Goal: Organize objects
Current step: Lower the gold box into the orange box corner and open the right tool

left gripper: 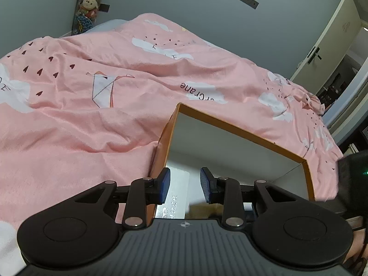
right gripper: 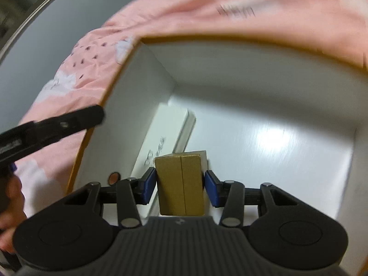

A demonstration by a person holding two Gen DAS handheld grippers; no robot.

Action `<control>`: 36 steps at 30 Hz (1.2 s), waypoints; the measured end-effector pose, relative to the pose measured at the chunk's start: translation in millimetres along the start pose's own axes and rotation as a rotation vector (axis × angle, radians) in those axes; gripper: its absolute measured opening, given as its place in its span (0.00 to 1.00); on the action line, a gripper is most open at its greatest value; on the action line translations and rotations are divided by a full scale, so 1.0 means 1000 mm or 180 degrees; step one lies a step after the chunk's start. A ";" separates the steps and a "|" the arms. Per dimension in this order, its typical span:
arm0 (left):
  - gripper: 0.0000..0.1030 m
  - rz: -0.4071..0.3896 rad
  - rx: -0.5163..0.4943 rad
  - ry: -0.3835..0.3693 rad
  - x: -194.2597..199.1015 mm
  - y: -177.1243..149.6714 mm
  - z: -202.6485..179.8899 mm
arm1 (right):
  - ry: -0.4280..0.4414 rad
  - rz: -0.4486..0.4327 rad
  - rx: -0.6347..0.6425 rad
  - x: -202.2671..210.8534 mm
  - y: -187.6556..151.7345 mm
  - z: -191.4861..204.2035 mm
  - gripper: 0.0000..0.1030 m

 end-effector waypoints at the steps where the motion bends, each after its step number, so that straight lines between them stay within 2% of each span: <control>1: 0.36 0.0041 0.0004 0.0012 -0.001 -0.001 0.000 | -0.0071 -0.0082 0.0205 0.004 0.005 0.005 0.47; 6: 0.29 0.0120 0.0031 0.0056 -0.006 -0.004 0.003 | -0.0578 -0.0491 0.1512 0.016 0.028 0.033 0.46; 9: 0.25 0.0121 0.0067 0.0034 -0.009 -0.004 0.006 | -0.0660 -0.0586 0.2124 0.011 0.038 0.044 0.46; 14: 0.19 0.0123 0.0109 0.0024 -0.011 -0.002 0.009 | -0.0649 -0.0496 0.2723 -0.011 0.054 0.048 0.46; 20: 0.17 0.0069 0.0153 0.0041 -0.014 -0.002 0.009 | -0.0620 -0.0360 0.3177 -0.036 0.053 0.055 0.46; 25: 0.17 0.0000 0.0231 0.0075 -0.013 -0.004 0.008 | -0.0607 -0.0357 0.3349 -0.049 0.050 0.058 0.47; 28: 0.17 -0.0037 0.0232 0.0098 -0.012 -0.005 0.007 | -0.0696 -0.0390 0.3428 -0.053 0.046 0.059 0.46; 30: 0.17 -0.0045 0.0240 0.0103 -0.012 -0.005 0.006 | -0.0841 -0.0478 0.3466 -0.052 0.043 0.060 0.47; 33: 0.17 -0.0074 0.0269 0.0142 -0.012 -0.007 0.005 | -0.0862 -0.0485 0.3381 -0.049 0.043 0.058 0.48; 36: 0.17 -0.0127 0.0249 0.0197 -0.012 -0.009 0.003 | -0.0899 -0.0506 0.3241 -0.044 0.041 0.053 0.58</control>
Point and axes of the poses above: each gripper's, at about its wrist camera, not at the fingertips, and x roughly against the way its jaws point, z to its left, y to its top, the point moved 4 cm from there along -x, roughly the way its jaws point, and after that the axes turned 7 degrees about x, right-handed, at the moved point
